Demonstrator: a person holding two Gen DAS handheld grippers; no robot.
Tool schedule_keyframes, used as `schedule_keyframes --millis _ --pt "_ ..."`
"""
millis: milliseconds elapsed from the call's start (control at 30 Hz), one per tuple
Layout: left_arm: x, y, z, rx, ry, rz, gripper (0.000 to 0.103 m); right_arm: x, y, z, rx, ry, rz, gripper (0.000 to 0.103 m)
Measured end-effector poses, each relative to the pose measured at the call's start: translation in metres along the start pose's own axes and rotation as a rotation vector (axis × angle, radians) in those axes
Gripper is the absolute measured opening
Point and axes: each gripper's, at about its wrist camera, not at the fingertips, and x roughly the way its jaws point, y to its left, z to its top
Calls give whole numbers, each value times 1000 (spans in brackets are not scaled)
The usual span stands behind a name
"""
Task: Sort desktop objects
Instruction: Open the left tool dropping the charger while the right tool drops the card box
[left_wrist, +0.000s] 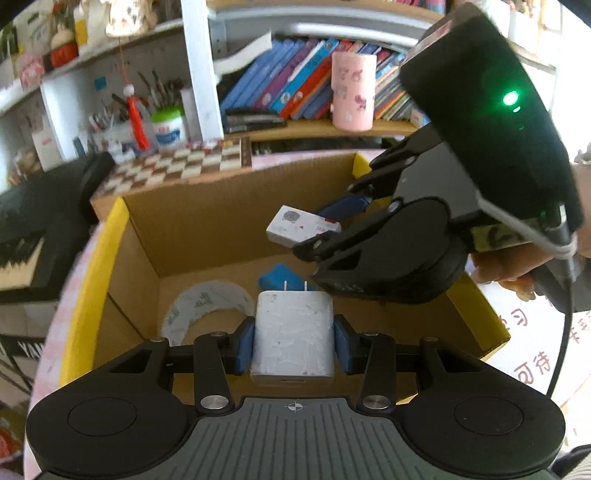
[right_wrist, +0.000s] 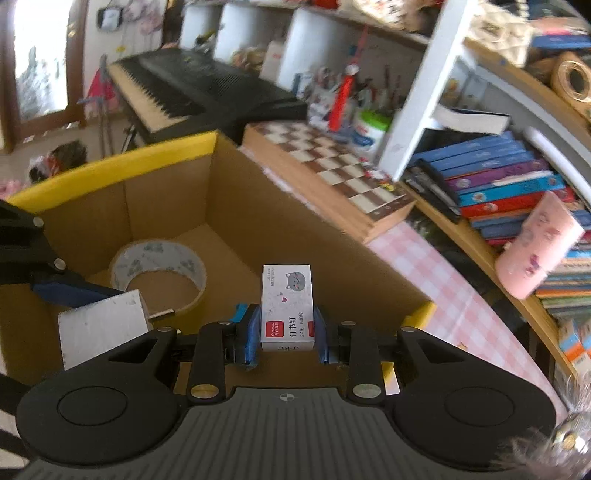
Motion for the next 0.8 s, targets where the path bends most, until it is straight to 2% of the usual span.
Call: schedule_keyframes --millis 100,400,567,800 --pt "5 11 -3 -93 31 -51 42 16 2 1 -28 72 22 27" --pt "17 16 -6 -179 75 -87 42 25 13 4 -149 170 84 27" --pt "19 13 -5 -181 78 -74 41 30 20 4 -219 202 87 27" --pt "9 9 -5 -166 38 -17 42 30 19 4 -211 209 84 28"
